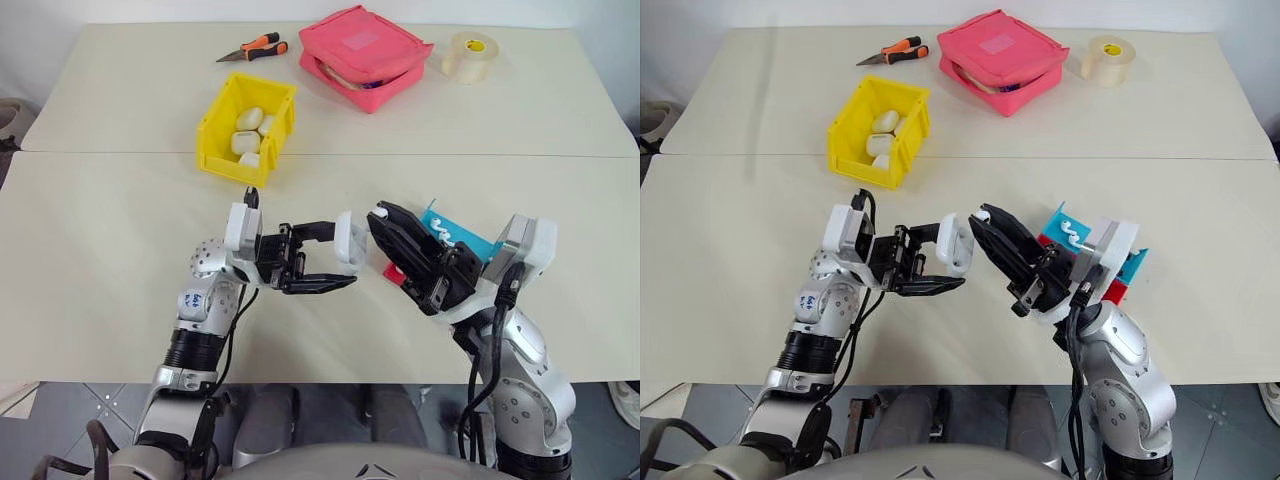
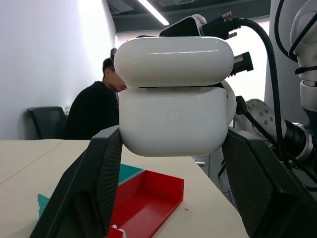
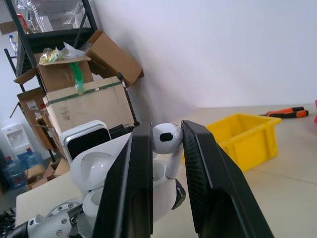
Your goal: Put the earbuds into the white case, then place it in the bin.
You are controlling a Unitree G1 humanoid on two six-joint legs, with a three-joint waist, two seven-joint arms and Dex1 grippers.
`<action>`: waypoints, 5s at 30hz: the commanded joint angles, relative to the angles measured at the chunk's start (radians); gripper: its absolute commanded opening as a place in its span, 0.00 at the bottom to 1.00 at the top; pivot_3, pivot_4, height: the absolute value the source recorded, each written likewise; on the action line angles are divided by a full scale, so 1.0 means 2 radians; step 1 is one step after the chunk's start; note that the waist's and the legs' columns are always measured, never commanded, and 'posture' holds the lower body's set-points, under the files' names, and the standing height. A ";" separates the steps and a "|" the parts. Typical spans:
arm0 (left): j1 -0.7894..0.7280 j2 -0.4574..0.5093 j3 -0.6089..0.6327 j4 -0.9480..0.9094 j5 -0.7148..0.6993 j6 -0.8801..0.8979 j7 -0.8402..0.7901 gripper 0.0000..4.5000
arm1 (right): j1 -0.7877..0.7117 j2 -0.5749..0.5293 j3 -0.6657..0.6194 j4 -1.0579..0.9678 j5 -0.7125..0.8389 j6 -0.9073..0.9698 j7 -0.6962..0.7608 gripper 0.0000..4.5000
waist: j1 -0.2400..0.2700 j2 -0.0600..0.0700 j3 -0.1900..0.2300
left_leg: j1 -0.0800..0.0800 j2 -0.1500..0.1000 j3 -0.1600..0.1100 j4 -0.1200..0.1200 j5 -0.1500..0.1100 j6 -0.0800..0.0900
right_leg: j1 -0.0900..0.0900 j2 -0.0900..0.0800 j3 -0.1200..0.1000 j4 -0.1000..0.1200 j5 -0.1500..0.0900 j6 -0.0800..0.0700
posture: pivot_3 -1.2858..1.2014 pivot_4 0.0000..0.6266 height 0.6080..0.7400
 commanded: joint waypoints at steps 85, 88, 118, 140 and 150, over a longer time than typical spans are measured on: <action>0.018 0.016 -0.011 -0.015 0.036 -0.076 0.028 0.60 | -0.222 -0.487 -0.024 0.235 -0.105 0.279 0.160 0.99 | 0.004 0.001 0.001 | 0.001 0.004 0.002 -0.001 -0.001 -0.001 | 0.000 0.000 -0.003 -0.002 0.001 -0.001 | 0.52 0.24 1.00; 0.021 0.013 -0.013 -0.020 0.036 -0.076 0.038 0.60 | -0.295 -0.470 0.048 0.275 -0.147 0.281 0.177 0.99 | 0.002 0.001 0.001 | -0.001 0.003 0.002 -0.001 -0.001 -0.001 | -0.001 0.000 -0.003 -0.003 0.001 -0.001 | 0.52 0.24 1.00; 0.040 0.010 -0.016 -0.039 0.036 -0.085 0.069 0.60 | -0.409 -0.383 0.181 0.417 -0.343 0.170 0.322 0.40 | 0.001 0.001 0.001 | -0.004 0.003 0.002 0.003 -0.001 -0.001 | -0.002 0.000 -0.006 -0.002 0.001 0.000 | 0.52 0.24 1.00; 0.035 0.015 -0.012 -0.042 0.035 -0.080 0.073 0.60 | -0.390 -0.385 0.187 0.424 -0.380 0.112 0.347 0.40 | 0.001 0.001 0.001 | -0.004 0.003 0.001 0.004 -0.001 -0.001 | -0.002 0.000 -0.006 -0.002 0.001 0.000 | 0.52 0.24 1.00; 0.038 0.018 -0.011 -0.048 0.034 -0.079 0.078 0.60 | -0.387 -0.397 0.180 0.408 -0.401 0.043 0.365 0.40 | 0.000 0.001 0.001 | -0.004 0.003 0.001 0.004 -0.001 -0.001 | -0.002 0.000 -0.006 -0.002 0.001 0.000 | 0.52 0.24 1.00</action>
